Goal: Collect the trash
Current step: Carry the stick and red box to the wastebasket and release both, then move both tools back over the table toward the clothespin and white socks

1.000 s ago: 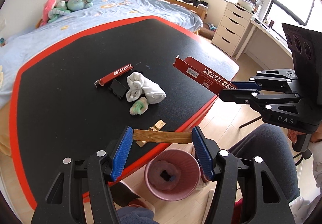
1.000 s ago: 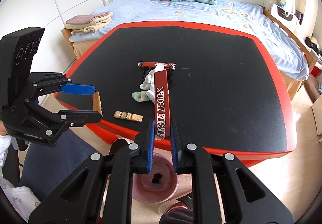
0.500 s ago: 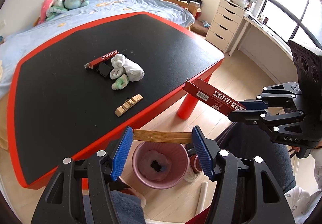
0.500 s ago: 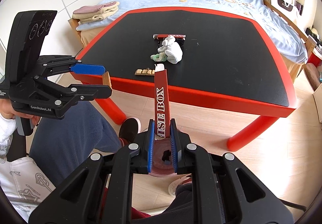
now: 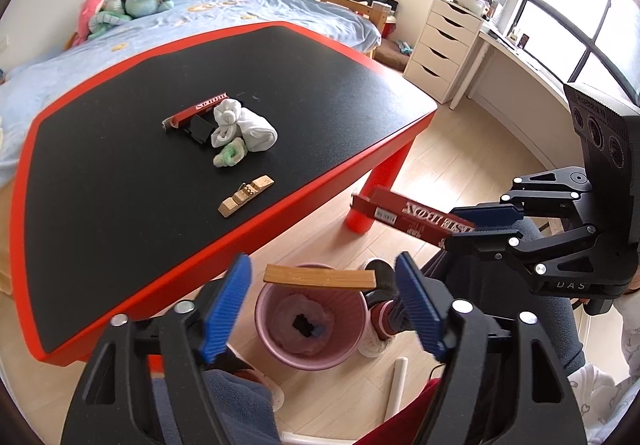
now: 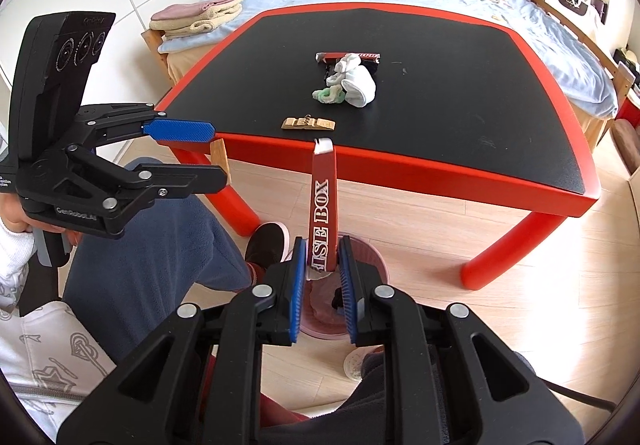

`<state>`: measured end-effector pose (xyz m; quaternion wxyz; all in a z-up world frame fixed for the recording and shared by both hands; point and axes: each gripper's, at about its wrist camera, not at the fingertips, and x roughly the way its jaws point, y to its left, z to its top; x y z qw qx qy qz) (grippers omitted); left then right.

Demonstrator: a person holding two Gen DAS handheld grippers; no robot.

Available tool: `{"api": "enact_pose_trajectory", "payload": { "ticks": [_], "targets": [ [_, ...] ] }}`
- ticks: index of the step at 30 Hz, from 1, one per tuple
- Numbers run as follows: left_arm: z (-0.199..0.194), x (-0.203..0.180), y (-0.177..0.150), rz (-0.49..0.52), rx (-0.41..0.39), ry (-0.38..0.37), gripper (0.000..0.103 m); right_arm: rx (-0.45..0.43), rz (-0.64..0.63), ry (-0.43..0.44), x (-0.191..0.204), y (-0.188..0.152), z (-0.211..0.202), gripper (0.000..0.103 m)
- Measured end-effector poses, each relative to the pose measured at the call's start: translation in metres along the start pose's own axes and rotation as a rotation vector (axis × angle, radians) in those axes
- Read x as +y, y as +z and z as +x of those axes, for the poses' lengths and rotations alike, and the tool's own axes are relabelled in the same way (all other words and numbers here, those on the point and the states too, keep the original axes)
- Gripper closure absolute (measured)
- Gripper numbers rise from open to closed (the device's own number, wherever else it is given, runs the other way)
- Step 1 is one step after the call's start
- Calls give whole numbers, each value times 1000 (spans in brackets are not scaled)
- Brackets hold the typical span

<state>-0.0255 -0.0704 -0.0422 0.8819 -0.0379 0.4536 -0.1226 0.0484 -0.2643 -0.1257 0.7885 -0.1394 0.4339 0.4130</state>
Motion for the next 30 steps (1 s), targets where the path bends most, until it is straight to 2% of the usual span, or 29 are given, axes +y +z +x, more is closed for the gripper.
{"api": "enact_pose_trajectory", "payload": {
  "ticks": [1,2,3,7,20,30],
  "targets": [
    [-2,1,0,-1,-16,5,13,-12,7,-4,-2,0,-1,36],
    [-2,2,0,-2,-12,10,13,-24,19,-5,-3,0,-3,16],
    [-1,3,0,-5,-4,13,13,-25,28,-7,-5,1,-2,13],
    [-3,6,0,-12,-9,26,8,-13,41,-17,-6,1,1,9],
    [-4,9,-3,-19,2,50,8,-10,76,-7,-8,0,5,6],
    [-10,11,2,-8,-18,56,8,-25,64,-20,-7,13,2,6]
  ]
}}
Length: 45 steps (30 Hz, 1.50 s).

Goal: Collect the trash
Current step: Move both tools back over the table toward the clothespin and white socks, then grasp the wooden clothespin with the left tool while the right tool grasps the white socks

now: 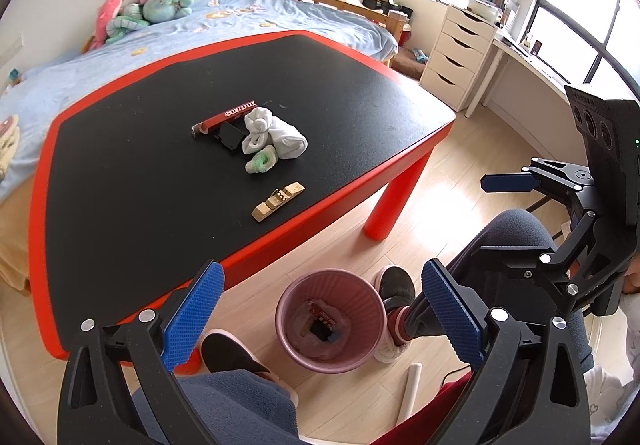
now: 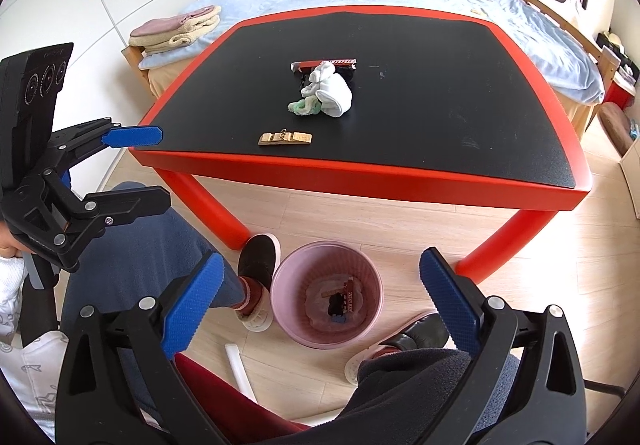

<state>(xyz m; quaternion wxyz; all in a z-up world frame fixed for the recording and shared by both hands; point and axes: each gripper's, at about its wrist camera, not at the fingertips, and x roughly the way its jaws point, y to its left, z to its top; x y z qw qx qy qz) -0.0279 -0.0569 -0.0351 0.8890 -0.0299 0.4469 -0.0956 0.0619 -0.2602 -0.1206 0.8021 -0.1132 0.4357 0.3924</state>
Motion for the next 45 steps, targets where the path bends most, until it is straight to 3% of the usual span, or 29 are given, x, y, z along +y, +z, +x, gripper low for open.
{"api": "enact_pose_trajectory", "payload": {
  "ticks": [17,39,43,45],
  "targets": [
    [19,21,30,65,30,-2,8,-41,-46,-20,-7,58,10,6],
    [93,54,48,92,118,-44,8,23,-50,6,-27,110,88,5],
    [101,57,45,100,134,-35,28,35,-48,12,-29,112,98,6],
    [102,56,44,105,135,-32,32,38,-46,15,-30,113,102,6]
  ]
}}
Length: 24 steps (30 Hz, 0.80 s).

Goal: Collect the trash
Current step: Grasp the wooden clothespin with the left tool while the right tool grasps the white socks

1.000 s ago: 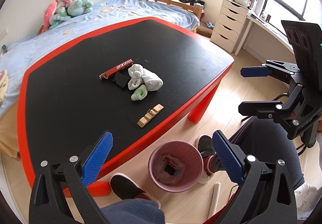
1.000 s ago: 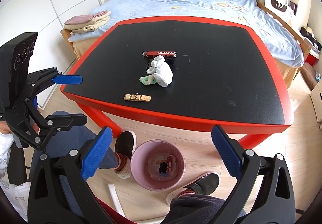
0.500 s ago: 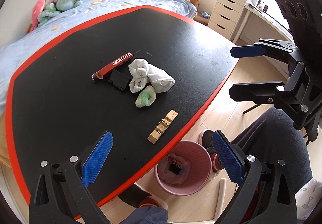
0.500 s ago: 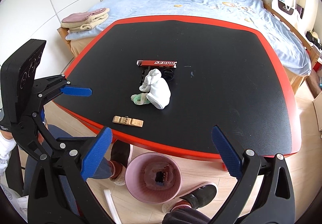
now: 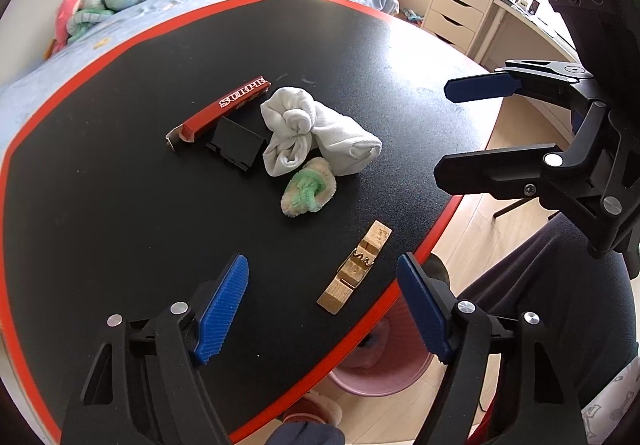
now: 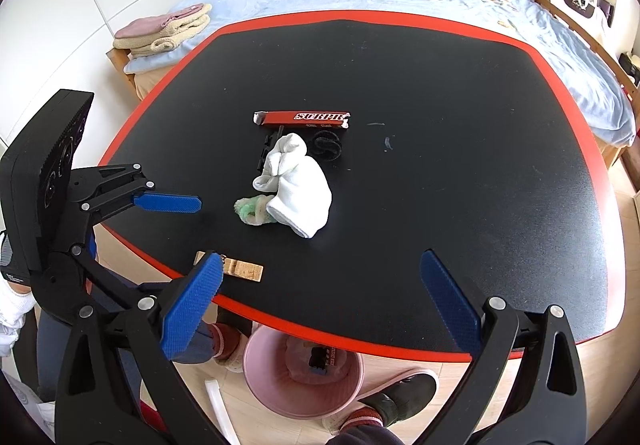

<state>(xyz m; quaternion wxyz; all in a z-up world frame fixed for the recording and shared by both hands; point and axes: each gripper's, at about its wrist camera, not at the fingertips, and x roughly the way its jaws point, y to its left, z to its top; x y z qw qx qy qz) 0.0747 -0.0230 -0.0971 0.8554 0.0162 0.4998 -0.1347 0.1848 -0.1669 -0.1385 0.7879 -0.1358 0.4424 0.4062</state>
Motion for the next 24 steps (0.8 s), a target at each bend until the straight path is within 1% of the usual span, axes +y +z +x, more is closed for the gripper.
{"api": "enact_pose_trajectory", "payload": {
  "ticks": [4,5,7,11,13,15,17,19,23,24],
  "targets": [
    [1,0,-1,2,-2,24,43,5,0,2,-1,2,6,6],
    [2,0,1,2,-2,26,44,6,-1,1,-1,3,8,6],
    [1,0,1,1,-2,33,54,8,-7,1,0,3,11,6],
    [0,0,1,-6,3,34,68,11,-13,10,1,4,17,6],
    [-1,1,2,-14,8,35,82,11,-19,15,2,4,20,6],
    [-1,3,2,-27,11,36,89,8,-27,20,3,6,23,6],
    [-1,5,1,-41,12,33,89,1,-32,26,4,9,26,7],
    [-2,7,-1,-59,11,30,89,1,-35,25,3,10,27,20],
    [-3,10,-3,-81,7,24,89,1,-42,30,5,13,32,31],
    [-3,11,-3,-85,7,23,89,2,-46,31,6,14,34,36]
  ]
}}
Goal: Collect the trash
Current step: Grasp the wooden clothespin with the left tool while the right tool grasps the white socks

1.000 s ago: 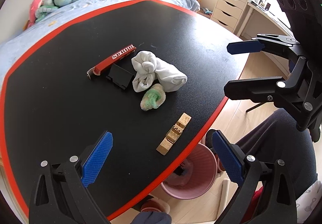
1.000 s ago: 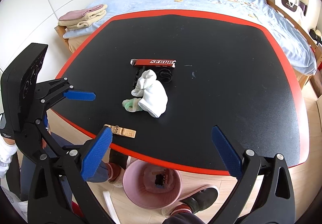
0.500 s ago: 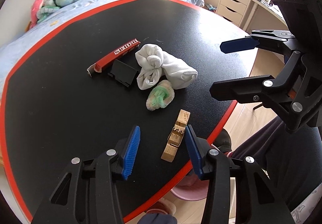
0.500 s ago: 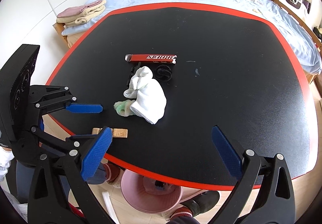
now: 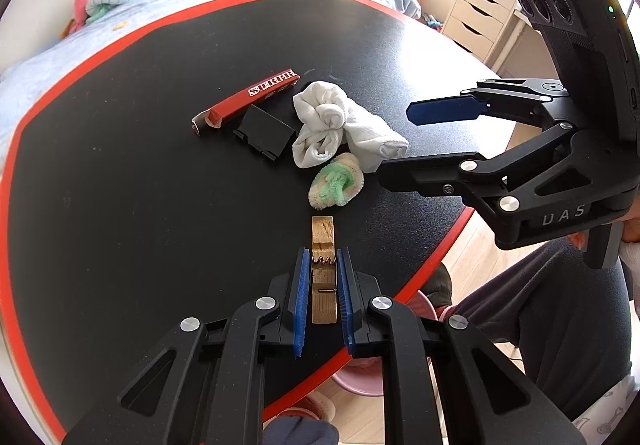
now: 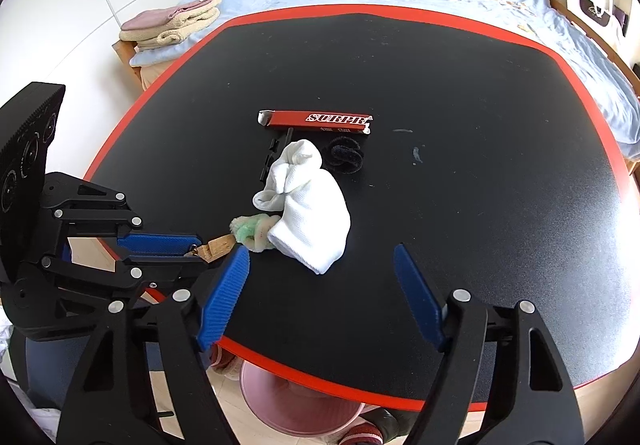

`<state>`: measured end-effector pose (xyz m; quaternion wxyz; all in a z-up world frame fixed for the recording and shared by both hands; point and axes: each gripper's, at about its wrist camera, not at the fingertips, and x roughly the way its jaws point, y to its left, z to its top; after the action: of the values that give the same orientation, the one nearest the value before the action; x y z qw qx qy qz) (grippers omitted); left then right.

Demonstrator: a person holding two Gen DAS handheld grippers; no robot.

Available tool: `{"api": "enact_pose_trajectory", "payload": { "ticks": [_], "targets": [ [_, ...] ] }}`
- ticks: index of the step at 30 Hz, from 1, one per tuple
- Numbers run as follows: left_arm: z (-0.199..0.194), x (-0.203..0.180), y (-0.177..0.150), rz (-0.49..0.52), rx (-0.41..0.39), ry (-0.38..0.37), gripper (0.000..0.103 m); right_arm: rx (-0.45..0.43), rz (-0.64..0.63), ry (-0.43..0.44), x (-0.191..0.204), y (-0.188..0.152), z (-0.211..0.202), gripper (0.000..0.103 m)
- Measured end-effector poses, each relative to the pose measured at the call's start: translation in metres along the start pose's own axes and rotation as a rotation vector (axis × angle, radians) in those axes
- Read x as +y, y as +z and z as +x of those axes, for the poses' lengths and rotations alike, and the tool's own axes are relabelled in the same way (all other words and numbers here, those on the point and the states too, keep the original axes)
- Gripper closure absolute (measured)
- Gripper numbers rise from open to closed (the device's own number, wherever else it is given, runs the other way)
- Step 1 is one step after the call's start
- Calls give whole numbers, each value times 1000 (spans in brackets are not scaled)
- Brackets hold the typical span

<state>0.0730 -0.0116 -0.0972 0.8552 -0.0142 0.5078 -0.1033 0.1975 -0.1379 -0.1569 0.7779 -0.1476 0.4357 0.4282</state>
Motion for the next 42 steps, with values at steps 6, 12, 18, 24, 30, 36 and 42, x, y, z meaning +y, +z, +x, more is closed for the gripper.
{"api": "enact_pose_trajectory", "payload": {
  "ticks": [6,12,18,24,30,36,42],
  "targets": [
    [0,4,0,-13,-2,-2,89,6,-2,-2,1,2,4,71],
    [-2,5,-2,-20,-9,-2,89,-8,4,-12,0,0,-1,90],
    [-11,3,1,-27,-26,3,89,-34,11,-27,-2,-2,-17,92],
    [-30,-1,-1,-25,-53,12,89,-59,12,-37,3,-7,-40,92],
    [-51,-11,-6,-23,-80,13,89,-85,29,-32,8,-20,-69,92],
    [-66,-26,-11,-17,-105,6,89,-84,29,-36,18,-42,-92,92],
    [-74,-42,-19,-9,-117,1,89,-72,30,-43,27,-65,-110,92]
  ]
}}
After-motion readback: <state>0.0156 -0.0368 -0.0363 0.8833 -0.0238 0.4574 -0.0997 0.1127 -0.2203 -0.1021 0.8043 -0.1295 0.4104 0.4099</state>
